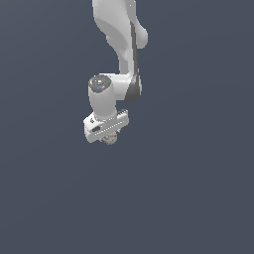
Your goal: Pick up the object and move it to a goal position.
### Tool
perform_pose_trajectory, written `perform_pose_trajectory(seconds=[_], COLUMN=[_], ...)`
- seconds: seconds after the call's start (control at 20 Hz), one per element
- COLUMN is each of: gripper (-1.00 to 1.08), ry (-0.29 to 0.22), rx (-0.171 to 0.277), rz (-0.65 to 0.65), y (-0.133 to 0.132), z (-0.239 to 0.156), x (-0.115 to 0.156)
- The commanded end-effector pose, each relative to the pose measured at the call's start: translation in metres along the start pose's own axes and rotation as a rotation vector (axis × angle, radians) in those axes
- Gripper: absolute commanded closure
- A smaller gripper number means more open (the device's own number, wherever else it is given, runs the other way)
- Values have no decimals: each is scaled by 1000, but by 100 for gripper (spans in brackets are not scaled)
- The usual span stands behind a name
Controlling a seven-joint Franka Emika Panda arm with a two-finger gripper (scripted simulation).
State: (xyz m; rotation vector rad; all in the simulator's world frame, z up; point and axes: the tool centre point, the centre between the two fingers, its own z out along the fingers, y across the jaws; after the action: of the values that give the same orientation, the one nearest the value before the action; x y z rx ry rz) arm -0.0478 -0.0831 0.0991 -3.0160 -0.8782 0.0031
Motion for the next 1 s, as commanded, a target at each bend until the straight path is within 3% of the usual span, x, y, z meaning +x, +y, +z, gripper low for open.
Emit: perform_pose_trajectory(seconds=[0.0,0.55,0.95], gripper=[108,108,108], ry=[2,2,2], rx=[-2,-1,-1], rz=[0,-1,-1], y=[-2,-11,-15], z=[-22,-132,-183], x=[1,8,12])
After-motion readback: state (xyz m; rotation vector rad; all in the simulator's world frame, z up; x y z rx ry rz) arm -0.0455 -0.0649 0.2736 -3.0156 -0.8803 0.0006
